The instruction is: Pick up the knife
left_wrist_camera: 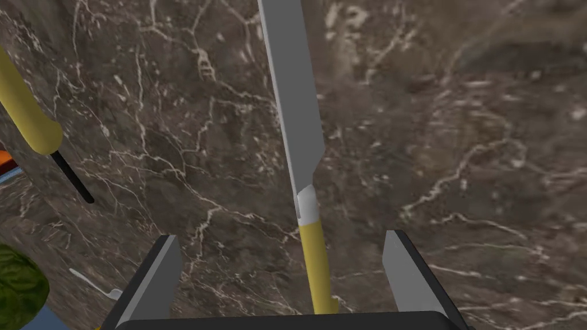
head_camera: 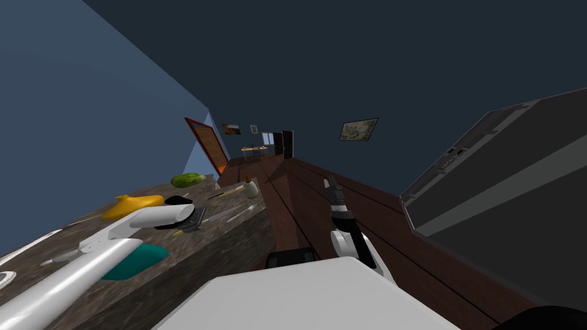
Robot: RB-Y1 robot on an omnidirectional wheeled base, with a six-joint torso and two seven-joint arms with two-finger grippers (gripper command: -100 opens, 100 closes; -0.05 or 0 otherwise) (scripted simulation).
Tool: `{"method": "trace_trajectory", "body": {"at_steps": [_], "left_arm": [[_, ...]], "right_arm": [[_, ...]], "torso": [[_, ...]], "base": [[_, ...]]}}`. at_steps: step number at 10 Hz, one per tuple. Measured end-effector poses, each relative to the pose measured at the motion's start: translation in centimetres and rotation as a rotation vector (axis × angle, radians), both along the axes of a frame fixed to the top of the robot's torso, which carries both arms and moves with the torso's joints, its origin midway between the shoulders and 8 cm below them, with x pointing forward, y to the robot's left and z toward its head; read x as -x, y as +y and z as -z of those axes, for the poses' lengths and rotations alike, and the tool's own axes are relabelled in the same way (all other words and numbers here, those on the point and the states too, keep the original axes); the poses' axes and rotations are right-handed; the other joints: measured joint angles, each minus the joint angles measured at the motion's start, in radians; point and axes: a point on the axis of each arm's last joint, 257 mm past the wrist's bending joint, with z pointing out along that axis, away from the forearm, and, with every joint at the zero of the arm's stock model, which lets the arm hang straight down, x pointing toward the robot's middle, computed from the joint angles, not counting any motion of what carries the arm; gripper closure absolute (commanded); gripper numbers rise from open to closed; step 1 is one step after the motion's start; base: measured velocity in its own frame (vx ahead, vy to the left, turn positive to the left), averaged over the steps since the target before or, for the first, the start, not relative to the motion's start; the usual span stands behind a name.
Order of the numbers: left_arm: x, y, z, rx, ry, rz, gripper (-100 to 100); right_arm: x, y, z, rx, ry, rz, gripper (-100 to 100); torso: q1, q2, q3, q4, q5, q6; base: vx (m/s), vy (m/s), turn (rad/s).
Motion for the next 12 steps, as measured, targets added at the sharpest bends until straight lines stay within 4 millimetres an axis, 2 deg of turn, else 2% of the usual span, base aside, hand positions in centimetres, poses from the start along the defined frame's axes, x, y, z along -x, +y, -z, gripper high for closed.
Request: {"method": "trace_trajectory", "body": {"at_steps": [5, 12], "left_arm": [[3.7, 0.5, 1.1, 0.122, 0.117, -0.115, -100], [8.1, -0.8, 2.1, 0.290, 0.253, -0.226, -100]], "right_arm": [[0.0, 0.0, 0.0, 0.000, 0.000, 0.000, 0], [0.0, 0.0, 0.0, 0.000, 0.000, 0.000, 0]], "torso": [[0.000, -0.001, -0.001, 0.000, 0.000, 0.000], [0.001, 0.000, 0.000, 0.000, 0.000, 0.000]], "base": [[0.044, 0.010, -0.066], [0.038, 0.020, -0.059]]}}
